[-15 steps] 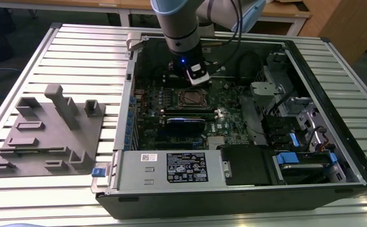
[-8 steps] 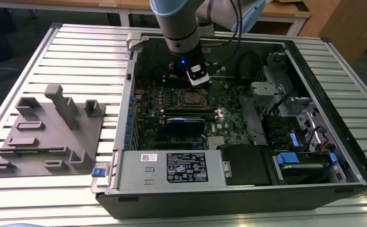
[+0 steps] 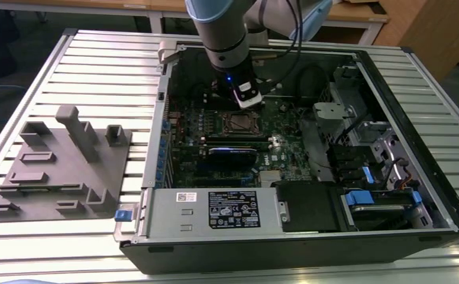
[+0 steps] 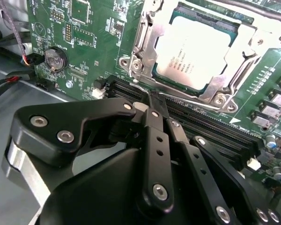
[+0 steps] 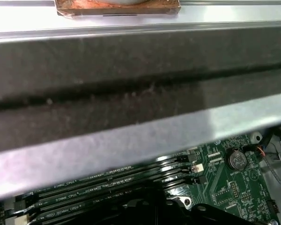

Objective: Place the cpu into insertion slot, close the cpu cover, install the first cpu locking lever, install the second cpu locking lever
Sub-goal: 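Install the first cpu locking lever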

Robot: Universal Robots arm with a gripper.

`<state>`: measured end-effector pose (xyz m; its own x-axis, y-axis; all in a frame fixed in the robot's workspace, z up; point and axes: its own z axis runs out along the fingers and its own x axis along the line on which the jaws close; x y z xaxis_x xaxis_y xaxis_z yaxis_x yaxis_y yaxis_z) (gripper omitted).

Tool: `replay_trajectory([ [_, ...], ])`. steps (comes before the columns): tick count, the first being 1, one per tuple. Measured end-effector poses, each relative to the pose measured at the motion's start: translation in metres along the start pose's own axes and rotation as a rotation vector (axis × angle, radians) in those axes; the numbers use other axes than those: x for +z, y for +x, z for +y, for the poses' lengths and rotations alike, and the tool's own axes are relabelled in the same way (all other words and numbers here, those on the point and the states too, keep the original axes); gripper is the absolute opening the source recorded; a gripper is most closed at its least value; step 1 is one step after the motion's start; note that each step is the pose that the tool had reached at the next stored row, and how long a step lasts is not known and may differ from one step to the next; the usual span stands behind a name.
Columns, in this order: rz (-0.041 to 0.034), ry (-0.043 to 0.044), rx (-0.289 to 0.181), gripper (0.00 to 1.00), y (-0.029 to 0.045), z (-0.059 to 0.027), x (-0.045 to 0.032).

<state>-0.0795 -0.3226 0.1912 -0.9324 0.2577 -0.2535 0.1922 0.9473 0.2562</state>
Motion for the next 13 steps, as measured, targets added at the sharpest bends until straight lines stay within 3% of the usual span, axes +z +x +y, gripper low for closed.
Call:
replay_trajectory([
  [9, -0.0299, 0.015, -0.012, 0.11, 0.0024, -0.0012, 0.0028],
  [13, -0.032, 0.0153, -0.013, 0.11, 0.0038, -0.0015, 0.0025],
])
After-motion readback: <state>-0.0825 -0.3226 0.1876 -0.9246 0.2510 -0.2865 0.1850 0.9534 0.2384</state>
